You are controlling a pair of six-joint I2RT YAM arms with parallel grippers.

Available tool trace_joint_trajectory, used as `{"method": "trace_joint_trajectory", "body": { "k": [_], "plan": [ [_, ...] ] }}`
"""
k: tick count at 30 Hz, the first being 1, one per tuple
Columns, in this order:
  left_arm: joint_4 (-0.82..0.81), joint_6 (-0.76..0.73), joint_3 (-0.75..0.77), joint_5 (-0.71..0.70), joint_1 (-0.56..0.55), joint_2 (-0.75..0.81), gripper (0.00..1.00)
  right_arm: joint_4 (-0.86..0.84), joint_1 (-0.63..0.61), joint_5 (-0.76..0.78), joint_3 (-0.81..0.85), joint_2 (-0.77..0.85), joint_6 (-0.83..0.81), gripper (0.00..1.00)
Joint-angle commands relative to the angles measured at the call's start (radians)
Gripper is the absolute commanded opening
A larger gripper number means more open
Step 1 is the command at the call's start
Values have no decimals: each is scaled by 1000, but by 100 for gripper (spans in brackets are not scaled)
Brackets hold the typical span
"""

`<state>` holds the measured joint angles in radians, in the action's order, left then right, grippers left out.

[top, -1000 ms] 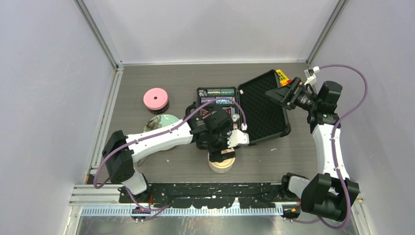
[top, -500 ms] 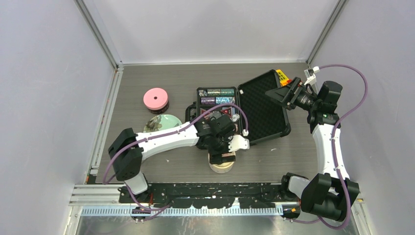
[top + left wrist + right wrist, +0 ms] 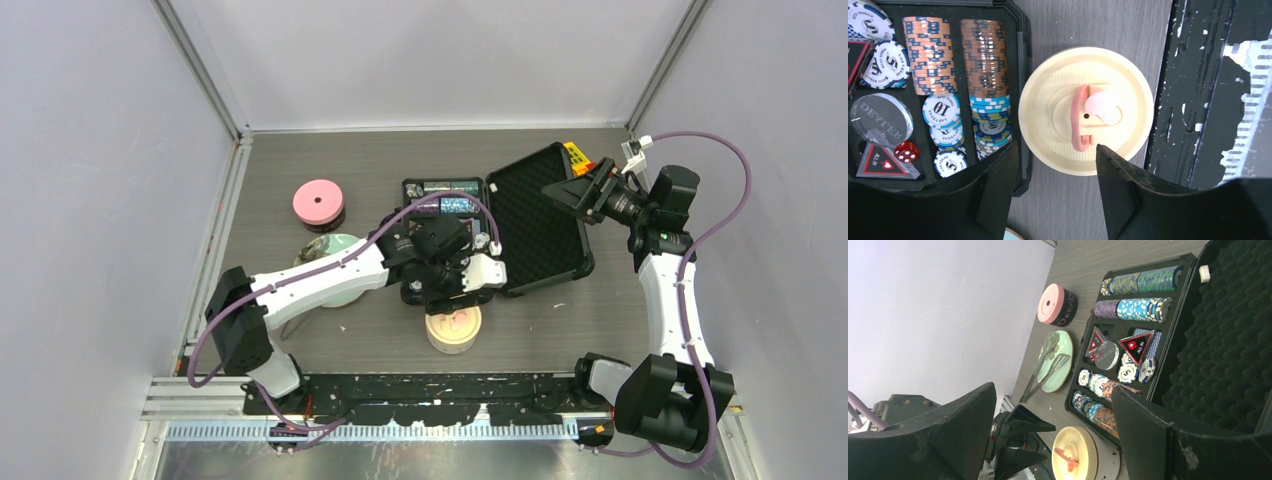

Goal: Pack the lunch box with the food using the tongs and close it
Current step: Close the box lid on the packing box, then move the packing box to the center of the board.

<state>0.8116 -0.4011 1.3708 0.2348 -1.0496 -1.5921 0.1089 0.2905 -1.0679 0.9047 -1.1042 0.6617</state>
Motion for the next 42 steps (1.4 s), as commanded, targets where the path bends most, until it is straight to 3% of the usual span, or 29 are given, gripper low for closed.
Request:
{"method": "trace_joint_trajectory", "body": {
  "k": [1,8,19,35,42],
  "plan": [
    [-11,-2,29,-4,15,14,58,-44,5,-15,3,14,9,89],
    [-15,-6,38,0,24,-11,50,-46,5,-17,2,9,7,89],
    [-7,11,46,94,26,-20,50,-46,4,-17,-3,4,7,89],
    [-46,10,49,5,30,-79,37,-45,6,-18,-2,-10,5,89],
    [-55,20,53,-8,50,-105,35,-46,5,-20,-2,-13,4,89]
  ]
}}
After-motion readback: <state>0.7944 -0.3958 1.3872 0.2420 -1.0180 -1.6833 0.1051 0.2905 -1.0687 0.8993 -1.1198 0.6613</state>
